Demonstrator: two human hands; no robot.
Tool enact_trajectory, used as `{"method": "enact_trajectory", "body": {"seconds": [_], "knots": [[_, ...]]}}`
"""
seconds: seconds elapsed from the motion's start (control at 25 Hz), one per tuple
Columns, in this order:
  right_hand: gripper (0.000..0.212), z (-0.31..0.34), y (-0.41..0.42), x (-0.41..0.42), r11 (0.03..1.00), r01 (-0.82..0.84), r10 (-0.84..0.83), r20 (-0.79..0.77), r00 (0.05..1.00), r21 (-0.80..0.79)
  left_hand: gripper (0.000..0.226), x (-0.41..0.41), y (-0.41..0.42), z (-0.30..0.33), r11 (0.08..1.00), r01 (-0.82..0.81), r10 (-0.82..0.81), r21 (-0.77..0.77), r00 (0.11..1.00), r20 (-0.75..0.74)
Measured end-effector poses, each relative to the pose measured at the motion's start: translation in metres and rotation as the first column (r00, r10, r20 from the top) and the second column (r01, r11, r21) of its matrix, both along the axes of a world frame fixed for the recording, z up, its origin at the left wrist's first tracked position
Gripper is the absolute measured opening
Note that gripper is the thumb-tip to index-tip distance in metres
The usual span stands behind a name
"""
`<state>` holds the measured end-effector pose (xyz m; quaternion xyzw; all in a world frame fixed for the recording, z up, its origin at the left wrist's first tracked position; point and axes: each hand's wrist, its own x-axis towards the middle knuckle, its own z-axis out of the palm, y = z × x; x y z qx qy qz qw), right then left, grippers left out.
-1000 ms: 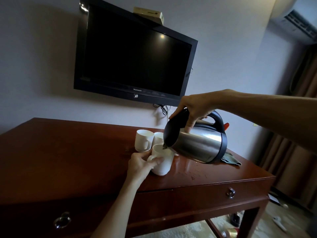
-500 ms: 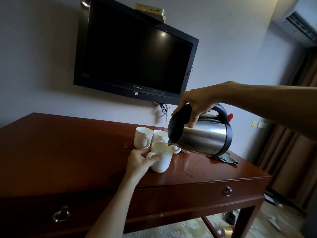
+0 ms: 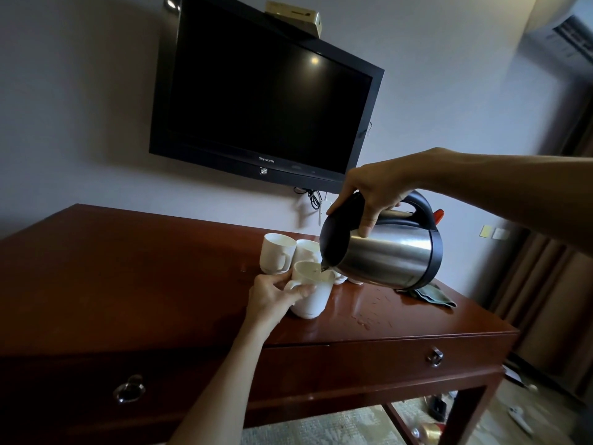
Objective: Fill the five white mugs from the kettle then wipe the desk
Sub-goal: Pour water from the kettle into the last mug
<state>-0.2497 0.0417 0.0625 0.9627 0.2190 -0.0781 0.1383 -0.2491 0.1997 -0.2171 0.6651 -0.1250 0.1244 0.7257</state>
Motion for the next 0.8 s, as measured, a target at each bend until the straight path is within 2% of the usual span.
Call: {"method": "enact_trajectory", "body": {"seconds": [0.12, 0.32, 0.52, 0.8], "knots": [[0.065, 0.000, 0.001, 0.003, 1.000, 0.005, -0.005, 0.005, 1.000, -0.014, 0.031, -0.002, 0.001, 0.001, 0.999, 0.008, -0.008, -0.034, 1.000, -0.003], [0.069, -0.001, 0.002, 0.014, 0.999, -0.001, 0.002, 0.023, 1.000, -0.044, 0.022, -0.004, 0.001, 0.002, 0.999, 0.004, -0.004, -0.034, 1.000, -0.003], [0.071, 0.001, 0.003, 0.011, 0.999, -0.003, 0.004, 0.016, 1.000, -0.052, 0.031, -0.003, 0.001, 0.002, 0.999, -0.003, 0.002, -0.042, 1.000, -0.024], [0.076, 0.000, 0.006, 0.008, 0.996, -0.013, 0.015, 0.019, 1.000, -0.084, 0.031, 0.002, 0.000, -0.002, 0.999, -0.021, 0.020, -0.029, 1.000, -0.005]]}}
